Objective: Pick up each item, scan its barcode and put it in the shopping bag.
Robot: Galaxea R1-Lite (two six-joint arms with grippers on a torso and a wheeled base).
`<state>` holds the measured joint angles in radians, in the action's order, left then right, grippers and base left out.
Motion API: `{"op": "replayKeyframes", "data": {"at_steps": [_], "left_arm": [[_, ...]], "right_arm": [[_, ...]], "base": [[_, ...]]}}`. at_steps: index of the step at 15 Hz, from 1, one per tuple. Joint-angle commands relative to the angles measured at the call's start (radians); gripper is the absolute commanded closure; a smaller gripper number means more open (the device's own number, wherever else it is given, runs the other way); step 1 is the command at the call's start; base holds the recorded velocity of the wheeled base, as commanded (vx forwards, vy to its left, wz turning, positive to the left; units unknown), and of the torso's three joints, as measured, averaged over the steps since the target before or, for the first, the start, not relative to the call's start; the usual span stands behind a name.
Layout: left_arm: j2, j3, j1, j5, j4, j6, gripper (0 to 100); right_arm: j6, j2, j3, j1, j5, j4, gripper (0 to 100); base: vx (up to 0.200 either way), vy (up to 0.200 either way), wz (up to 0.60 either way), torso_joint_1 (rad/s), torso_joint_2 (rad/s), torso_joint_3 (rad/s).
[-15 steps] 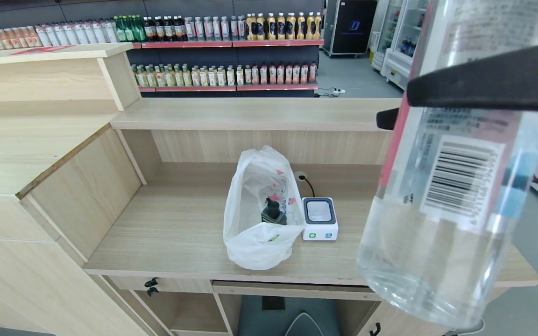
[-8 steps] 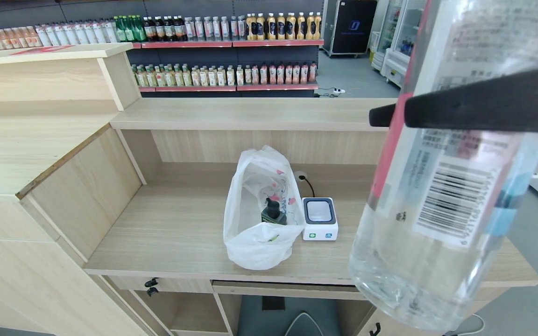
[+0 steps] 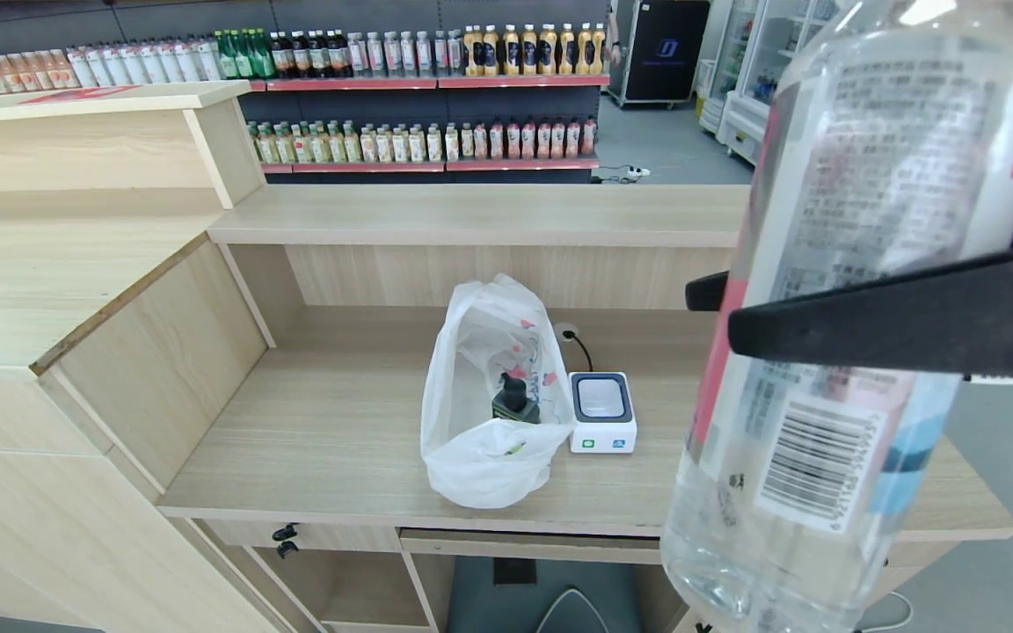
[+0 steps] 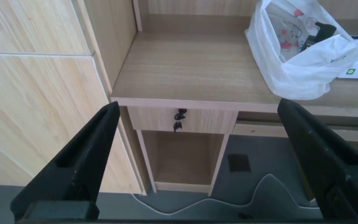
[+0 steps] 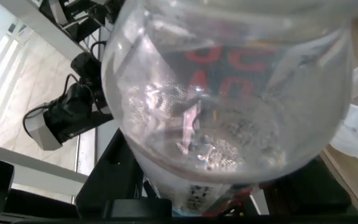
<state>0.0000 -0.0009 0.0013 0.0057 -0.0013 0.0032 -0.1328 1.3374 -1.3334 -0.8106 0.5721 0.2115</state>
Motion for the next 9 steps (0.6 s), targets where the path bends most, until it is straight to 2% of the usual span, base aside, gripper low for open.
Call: {"op": "replayKeyframes", "data": {"at_steps": [1, 9], "left_arm": [[0.000, -0.001, 0.000, 0.000, 0.000, 0.000, 0], [0.000, 0.001, 0.000, 0.000, 0.000, 0.000, 0]], "right_arm": [[-0.007, 0.016, -0.026, 0.016, 0.002, -0.003, 100], [-0.019, 0.039, -0.046, 0.030, 0.008, -0.003, 100]], "base": [[0.000, 0.000, 0.00, 0.000, 0.00, 0.000], [0.000, 0.000, 0.00, 0.000, 0.00, 0.000]]}}
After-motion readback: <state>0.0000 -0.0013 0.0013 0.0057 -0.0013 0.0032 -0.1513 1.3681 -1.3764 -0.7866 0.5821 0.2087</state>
